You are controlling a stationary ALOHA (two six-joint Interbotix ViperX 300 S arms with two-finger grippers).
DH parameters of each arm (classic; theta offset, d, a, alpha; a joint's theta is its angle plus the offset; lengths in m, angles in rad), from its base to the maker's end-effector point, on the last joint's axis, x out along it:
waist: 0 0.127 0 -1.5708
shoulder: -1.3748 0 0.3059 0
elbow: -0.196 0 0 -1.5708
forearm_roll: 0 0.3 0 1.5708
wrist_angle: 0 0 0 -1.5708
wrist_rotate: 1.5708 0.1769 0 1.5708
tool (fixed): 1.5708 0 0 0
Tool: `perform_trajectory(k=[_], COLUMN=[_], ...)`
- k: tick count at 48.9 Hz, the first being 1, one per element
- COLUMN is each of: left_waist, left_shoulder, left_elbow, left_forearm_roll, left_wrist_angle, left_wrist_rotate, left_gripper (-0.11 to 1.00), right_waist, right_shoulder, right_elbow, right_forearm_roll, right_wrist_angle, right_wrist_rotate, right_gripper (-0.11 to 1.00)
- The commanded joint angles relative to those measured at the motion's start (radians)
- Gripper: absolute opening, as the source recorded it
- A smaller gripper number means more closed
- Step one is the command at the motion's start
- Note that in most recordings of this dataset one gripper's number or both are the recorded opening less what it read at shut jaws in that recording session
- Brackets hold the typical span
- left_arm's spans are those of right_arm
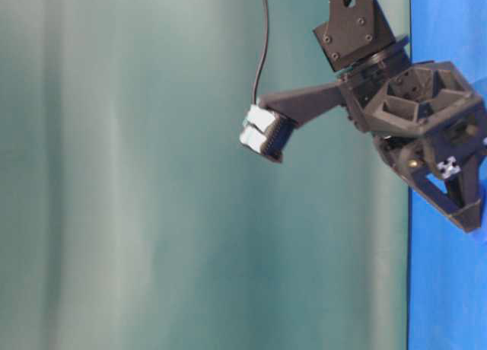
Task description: Insert the shaft placed at a random location into the center hole of the small gear at another random location.
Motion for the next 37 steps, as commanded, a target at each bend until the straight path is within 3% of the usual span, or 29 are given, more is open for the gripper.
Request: perform_trajectory(k=[1, 10, 13, 37], left_waist=[0.003, 0.003, 0.003, 0.003], left_shoulder=[0.005, 0.005, 0.003, 0.003], left_elbow=[-0.009, -0.009, -0.009, -0.009], left_forearm_roll=[0.003, 0.003, 0.003, 0.003], left_wrist_angle=[-0.005, -0.005, -0.005, -0.005], left_wrist_rotate=[-0.002, -0.002, -0.002, -0.003], left_gripper=[0.0, 0.0, 0.0, 0.0], right_waist=[0.008, 0.018, 0.021, 0.023], right_shoulder=[-0.029, -0.083, -0.107, -0.365], right_elbow=[-0.014, -0.014, -0.012, -0.005], right_forearm_roll=[0.003, 0.006, 0.006, -0.002], right_wrist_angle=[0.003, 0.025, 0.037, 0.184], right_wrist_rotate=[0.0, -0.002, -0.003, -0.018], right_gripper=[0.31, 0.81, 0.92, 0.87])
